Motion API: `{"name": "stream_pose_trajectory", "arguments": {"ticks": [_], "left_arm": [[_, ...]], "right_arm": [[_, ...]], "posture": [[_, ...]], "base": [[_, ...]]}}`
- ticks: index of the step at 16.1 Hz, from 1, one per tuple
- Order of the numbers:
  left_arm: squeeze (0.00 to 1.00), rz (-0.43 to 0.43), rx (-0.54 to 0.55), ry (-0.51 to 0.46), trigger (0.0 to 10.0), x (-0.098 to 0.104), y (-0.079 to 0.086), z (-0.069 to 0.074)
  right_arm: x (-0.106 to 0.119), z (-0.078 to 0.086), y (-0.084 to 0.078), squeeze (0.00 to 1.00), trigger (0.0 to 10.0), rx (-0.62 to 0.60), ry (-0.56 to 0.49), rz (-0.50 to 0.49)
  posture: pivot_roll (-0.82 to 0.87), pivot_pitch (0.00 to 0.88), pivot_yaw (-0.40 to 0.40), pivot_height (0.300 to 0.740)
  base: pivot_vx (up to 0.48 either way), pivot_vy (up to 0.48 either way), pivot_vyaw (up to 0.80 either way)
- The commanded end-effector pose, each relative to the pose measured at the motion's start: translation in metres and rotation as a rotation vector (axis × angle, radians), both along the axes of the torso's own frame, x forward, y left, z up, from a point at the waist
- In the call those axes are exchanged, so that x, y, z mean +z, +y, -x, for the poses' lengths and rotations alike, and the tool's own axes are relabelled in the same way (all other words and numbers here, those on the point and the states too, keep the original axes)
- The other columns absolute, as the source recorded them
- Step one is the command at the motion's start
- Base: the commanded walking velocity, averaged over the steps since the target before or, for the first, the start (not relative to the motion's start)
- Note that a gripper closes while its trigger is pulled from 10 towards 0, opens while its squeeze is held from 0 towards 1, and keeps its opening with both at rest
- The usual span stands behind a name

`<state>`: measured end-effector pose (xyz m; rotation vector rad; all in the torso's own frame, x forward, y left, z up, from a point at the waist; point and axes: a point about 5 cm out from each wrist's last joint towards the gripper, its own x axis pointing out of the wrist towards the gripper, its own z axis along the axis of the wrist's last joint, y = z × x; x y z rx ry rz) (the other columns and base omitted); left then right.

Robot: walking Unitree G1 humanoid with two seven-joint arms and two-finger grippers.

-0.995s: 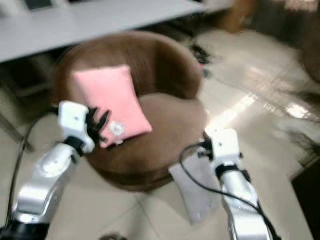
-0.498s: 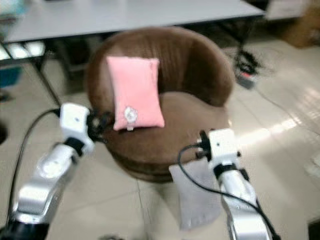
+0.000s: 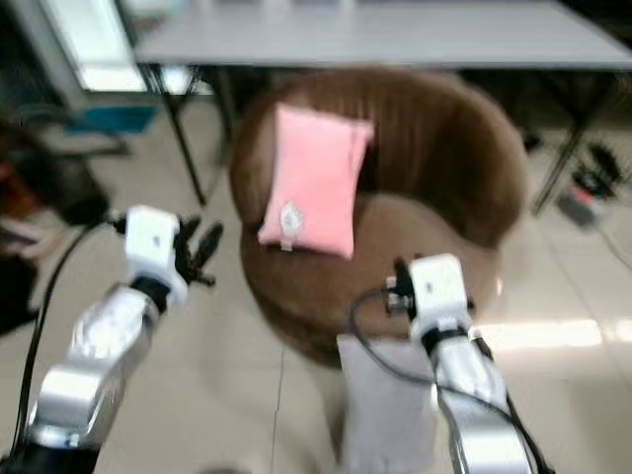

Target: Move the pillow to the sofa from floor

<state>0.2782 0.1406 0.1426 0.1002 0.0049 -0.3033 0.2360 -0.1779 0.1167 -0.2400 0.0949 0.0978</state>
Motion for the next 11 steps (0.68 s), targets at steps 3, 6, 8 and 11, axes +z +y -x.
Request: {"name": "stream_pose_trajectory", "arguments": {"ticks": [3,6,8,11], "left_arm": [[0.0,-0.013,0.012,-0.003,10.0,0.0013,0.0055,-0.0019],[0.0,-0.014,0.008,-0.002,10.0,0.0006,0.0049,-0.0022],[0.0,-0.014,0.006,-0.003,10.0,0.0005,0.0048,-0.0022],[0.0,-0.013,0.01,-0.004,10.0,0.0002,0.0048,-0.0019]], "right_arm": [[-0.0007,-0.0004,0.0029,0.0,10.0,0.001,-0.003,-0.032],[-0.0022,-0.0001,-0.0007,0.0,10.0,-0.013,0.008,-0.023],[-0.002,-0.0002,-0.0004,0.0,10.0,-0.008,0.007,-0.018],[-0.0018,-0.0003,0.0016,0.0,10.0,0.014,0.007,-0.008]], "posture": [[-0.05,0.008,0.053,0.74],[-0.05,0.008,0.054,0.74],[-0.05,0.008,0.054,0.74],[-0.05,0.009,0.053,0.74]], "base": [[0.0,-0.48,0.53],[0.0,-0.48,0.0],[0.0,-0.48,0.0],[0.0,-0.48,0.0]]}}
